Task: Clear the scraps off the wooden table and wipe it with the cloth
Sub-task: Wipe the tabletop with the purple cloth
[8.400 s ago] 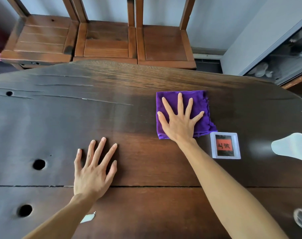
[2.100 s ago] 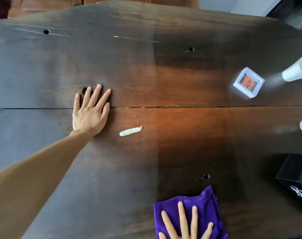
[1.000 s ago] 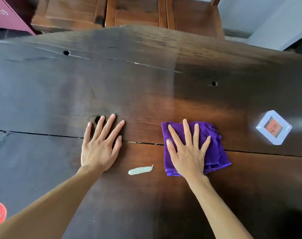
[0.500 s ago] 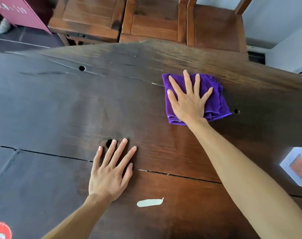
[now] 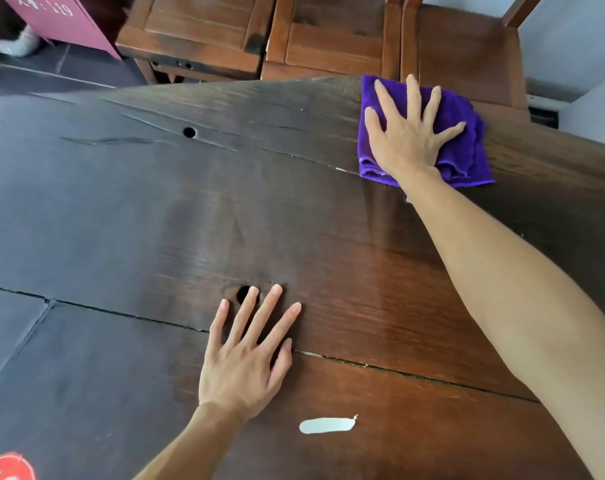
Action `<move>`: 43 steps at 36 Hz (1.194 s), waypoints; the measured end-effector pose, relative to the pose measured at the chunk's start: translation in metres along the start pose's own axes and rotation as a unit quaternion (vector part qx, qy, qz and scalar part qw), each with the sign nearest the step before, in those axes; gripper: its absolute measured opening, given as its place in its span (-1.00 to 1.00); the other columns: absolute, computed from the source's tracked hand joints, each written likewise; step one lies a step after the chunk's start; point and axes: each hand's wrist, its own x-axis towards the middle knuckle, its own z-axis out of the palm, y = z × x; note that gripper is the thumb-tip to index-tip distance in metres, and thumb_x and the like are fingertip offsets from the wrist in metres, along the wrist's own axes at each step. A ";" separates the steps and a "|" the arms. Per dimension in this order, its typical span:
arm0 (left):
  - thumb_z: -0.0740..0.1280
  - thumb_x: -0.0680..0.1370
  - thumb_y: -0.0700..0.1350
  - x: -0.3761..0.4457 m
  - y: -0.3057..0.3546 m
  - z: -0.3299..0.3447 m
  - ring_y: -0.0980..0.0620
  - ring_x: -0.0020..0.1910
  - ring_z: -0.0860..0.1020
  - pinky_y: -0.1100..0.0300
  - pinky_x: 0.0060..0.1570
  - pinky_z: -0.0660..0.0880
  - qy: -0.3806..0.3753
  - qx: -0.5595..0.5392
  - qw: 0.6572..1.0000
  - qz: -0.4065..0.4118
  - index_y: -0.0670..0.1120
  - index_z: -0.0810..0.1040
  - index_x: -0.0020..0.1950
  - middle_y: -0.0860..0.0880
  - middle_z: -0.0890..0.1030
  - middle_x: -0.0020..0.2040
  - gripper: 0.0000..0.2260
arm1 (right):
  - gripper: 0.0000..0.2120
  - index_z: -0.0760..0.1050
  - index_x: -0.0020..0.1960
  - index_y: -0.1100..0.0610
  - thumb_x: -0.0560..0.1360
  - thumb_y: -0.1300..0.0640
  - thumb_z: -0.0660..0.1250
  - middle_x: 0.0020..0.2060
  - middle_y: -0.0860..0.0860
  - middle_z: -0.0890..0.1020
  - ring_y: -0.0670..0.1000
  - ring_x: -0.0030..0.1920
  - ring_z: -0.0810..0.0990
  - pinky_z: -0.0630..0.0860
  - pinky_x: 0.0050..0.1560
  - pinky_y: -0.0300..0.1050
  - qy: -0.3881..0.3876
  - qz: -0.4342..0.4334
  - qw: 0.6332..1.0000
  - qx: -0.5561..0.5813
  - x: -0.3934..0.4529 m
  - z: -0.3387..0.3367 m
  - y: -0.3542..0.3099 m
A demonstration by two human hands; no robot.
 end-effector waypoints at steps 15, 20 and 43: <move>0.03 0.67 0.16 0.001 0.000 -0.002 -0.02 0.64 0.13 -0.15 0.60 -0.01 0.010 -0.005 1.000 0.001 0.28 0.15 0.62 0.13 0.11 0.67 -0.52 | -0.43 -0.05 0.60 -0.32 0.61 -0.36 -0.14 0.66 -0.03 -0.11 0.27 0.63 -0.19 -0.22 0.34 0.71 0.008 -0.008 1.000 -0.001 -0.114 0.019 -0.020; 0.03 0.67 0.15 0.000 0.000 -0.001 -0.02 0.64 0.14 -0.15 0.59 0.00 0.022 -0.011 1.000 0.002 0.28 0.17 0.61 0.13 0.14 0.66 -0.53 | -0.44 -0.06 0.60 -0.33 0.62 -0.35 -0.13 0.66 -0.03 -0.12 0.27 0.63 -0.19 -0.21 0.33 0.71 0.000 -0.012 1.000 0.003 -0.161 0.026 -0.024; -0.12 0.67 0.09 -0.074 -0.078 -0.024 0.06 0.65 0.05 0.05 0.60 -0.11 0.018 -0.118 0.986 -0.119 0.02 0.24 0.63 0.06 0.16 0.66 -0.46 | -0.44 -0.28 0.57 -0.34 0.62 -0.33 -0.23 0.65 -0.05 -0.23 0.25 0.61 -0.31 -0.29 0.29 0.71 -0.072 -0.006 0.997 0.010 -0.380 0.053 -0.045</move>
